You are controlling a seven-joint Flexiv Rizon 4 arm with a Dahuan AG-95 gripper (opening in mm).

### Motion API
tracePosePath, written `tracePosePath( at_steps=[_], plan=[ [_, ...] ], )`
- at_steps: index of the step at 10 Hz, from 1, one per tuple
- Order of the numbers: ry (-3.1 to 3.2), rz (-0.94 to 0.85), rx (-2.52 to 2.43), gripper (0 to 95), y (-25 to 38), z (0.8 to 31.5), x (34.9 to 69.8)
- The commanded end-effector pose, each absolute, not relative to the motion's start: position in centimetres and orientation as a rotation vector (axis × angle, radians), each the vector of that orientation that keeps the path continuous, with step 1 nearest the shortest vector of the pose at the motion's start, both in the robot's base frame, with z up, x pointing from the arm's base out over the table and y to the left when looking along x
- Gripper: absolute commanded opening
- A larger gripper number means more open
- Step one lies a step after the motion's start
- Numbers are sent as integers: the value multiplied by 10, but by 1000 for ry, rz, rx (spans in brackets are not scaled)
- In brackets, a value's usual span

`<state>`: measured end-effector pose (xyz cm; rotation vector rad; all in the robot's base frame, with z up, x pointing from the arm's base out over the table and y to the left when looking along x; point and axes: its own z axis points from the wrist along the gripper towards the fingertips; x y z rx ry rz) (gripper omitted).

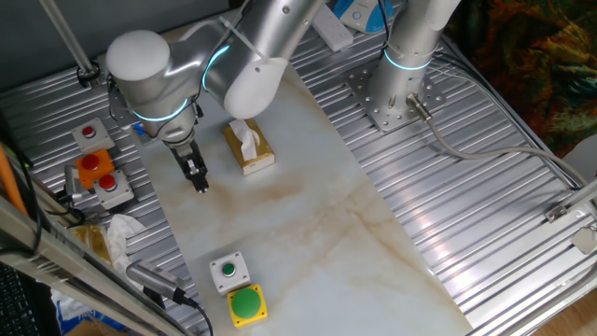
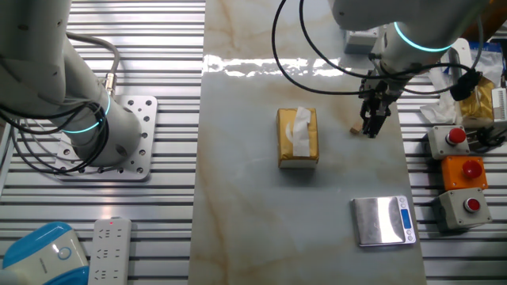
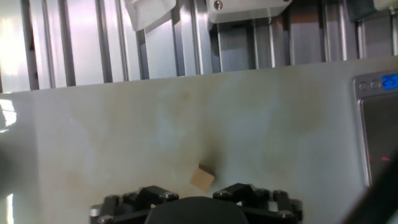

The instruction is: Remove the object from the scale

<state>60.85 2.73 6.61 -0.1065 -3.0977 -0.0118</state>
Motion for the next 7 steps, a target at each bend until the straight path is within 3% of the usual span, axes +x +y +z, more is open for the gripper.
tracePosePath(
  at_steps=[1, 2, 3, 7],
  plan=[
    [-3095, -9, -77, 950, 22, 79, 606],
    [-3092, -9, -74, 950, 20, 84, 605],
    [-3098, -6, -59, 760, 17, 95, 602],
    [-3103, -9, 25, 760, 0, 141, 586]
  ],
)
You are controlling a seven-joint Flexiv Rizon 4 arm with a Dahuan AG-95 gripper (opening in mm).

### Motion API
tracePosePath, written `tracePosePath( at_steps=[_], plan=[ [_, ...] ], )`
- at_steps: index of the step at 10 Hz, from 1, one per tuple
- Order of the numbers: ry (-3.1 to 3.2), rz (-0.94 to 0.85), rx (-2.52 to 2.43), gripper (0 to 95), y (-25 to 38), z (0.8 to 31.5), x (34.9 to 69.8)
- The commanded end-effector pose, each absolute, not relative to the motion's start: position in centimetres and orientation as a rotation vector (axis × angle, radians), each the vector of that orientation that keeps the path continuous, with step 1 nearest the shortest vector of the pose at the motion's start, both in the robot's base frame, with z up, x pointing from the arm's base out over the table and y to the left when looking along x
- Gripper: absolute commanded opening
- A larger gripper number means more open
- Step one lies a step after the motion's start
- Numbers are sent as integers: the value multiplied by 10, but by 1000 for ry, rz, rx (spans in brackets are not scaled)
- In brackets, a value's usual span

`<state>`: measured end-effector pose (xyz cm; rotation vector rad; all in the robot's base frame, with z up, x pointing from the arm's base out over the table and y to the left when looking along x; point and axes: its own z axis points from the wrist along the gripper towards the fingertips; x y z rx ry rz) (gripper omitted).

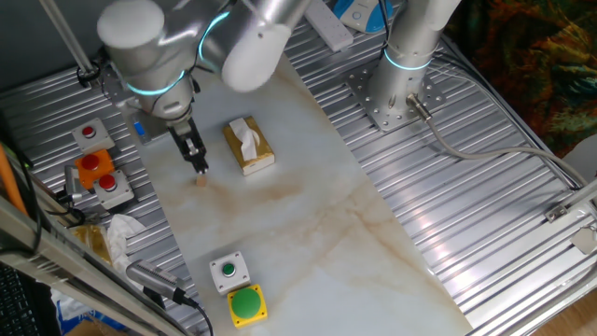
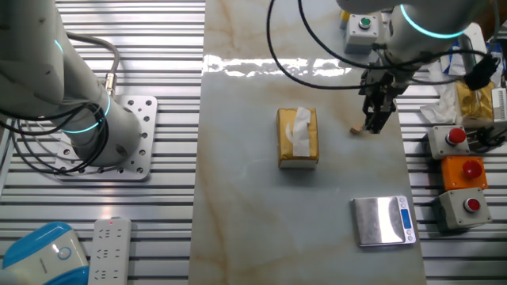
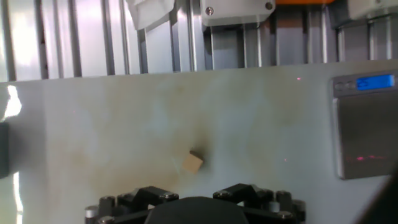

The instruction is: Remove the object from the scale

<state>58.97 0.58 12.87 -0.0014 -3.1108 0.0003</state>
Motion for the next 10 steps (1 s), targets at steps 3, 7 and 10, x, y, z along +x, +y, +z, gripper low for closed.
tracePosePath(
  at_steps=[3, 7, 10],
  plan=[
    [-3105, -11, 79, 570, -17, 165, 574],
    [-3114, -21, 94, 570, -21, 166, 571],
    [-3113, -28, 87, 570, -21, 166, 571]
  ],
)
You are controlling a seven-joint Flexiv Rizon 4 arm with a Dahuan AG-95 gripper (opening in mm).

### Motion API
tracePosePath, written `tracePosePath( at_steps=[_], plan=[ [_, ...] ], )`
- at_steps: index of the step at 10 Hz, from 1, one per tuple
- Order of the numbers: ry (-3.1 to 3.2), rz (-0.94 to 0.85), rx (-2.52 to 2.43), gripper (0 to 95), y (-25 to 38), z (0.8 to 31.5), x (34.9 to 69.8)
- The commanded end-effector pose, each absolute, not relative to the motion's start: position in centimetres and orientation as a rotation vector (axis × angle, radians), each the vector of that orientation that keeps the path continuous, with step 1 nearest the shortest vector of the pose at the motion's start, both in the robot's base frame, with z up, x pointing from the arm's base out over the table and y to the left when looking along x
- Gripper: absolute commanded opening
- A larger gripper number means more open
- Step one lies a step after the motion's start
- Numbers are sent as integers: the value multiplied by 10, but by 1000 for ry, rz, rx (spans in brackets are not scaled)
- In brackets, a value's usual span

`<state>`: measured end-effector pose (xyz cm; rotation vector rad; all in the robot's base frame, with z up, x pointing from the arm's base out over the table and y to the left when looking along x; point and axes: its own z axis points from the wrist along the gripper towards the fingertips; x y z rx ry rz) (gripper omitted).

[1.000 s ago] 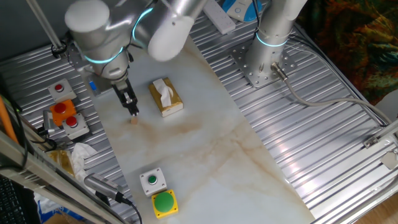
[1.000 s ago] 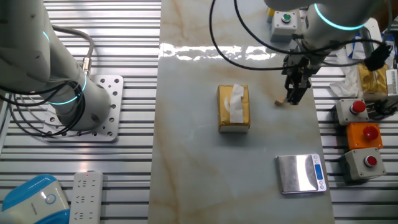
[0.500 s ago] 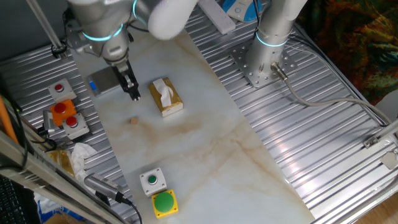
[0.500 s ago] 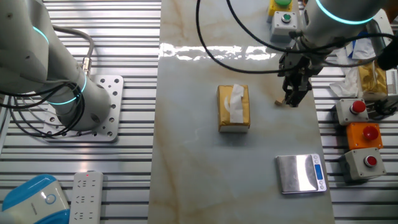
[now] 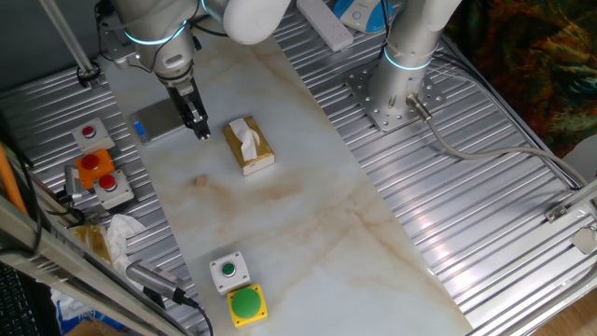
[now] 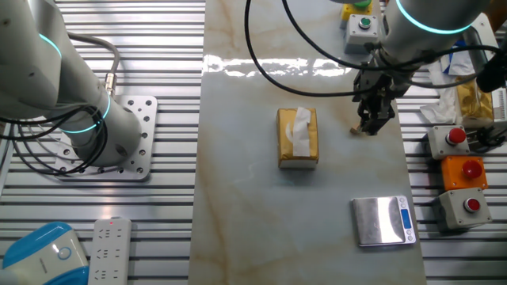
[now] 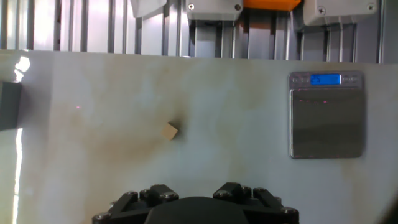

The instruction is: Remove the object from the scale

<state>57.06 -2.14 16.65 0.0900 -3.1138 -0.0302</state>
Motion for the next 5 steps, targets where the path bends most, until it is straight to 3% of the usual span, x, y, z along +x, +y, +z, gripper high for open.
tracePosePath(
  at_steps=[1, 5],
  plan=[
    [-3111, -29, 80, 570, -22, 166, 571],
    [-3111, -43, 64, 570, -22, 166, 571]
  ],
)
